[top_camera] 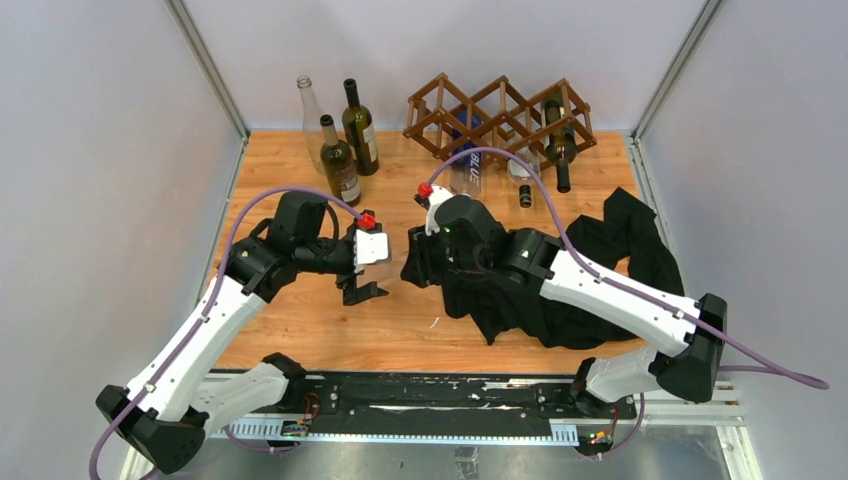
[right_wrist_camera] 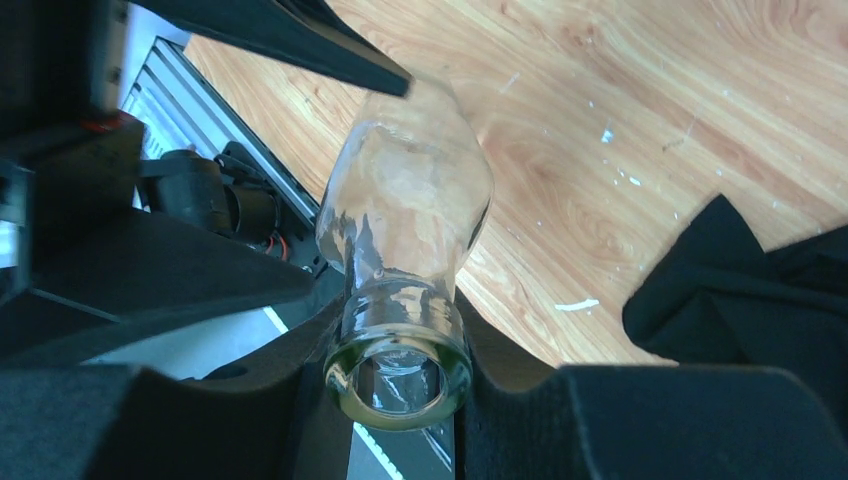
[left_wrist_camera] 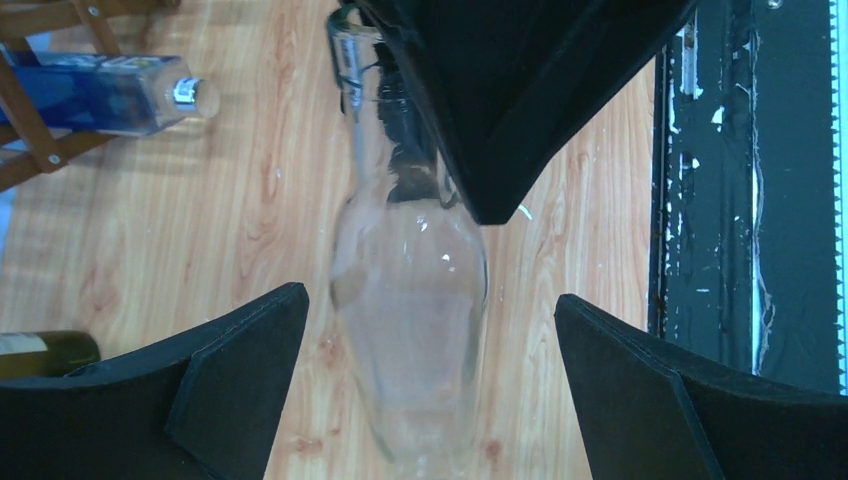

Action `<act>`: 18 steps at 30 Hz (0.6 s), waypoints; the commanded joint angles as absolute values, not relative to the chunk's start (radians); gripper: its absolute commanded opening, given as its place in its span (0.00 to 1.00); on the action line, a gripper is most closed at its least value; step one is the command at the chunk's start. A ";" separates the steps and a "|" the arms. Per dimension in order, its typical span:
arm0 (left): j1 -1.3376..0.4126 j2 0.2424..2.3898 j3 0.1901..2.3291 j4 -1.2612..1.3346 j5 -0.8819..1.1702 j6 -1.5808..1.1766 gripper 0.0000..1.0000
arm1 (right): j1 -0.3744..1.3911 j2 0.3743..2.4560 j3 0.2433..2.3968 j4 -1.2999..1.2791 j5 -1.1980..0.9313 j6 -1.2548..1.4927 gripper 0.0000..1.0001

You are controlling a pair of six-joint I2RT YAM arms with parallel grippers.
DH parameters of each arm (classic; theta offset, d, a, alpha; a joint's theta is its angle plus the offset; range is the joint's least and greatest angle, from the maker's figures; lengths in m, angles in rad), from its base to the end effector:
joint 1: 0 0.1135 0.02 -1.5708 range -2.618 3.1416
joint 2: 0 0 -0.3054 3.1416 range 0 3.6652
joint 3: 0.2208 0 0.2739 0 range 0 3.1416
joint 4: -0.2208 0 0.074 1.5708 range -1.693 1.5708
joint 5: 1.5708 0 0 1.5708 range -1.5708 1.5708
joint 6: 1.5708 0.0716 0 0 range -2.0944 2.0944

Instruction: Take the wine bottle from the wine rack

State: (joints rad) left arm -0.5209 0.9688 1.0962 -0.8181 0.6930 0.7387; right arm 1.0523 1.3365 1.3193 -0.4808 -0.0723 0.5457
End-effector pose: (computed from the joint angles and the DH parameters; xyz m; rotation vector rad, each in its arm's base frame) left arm 0.1542 -0.1412 0.3764 1.5411 1.5021 -0.6529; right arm 0.1665 0.3023 0.3965 -0.6086 2.1588 1.0120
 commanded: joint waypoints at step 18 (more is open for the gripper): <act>-0.530 1.017 1.058 -0.739 0.585 0.729 0.03 | 1.131 1.354 1.383 -0.351 -0.054 0.527 0.38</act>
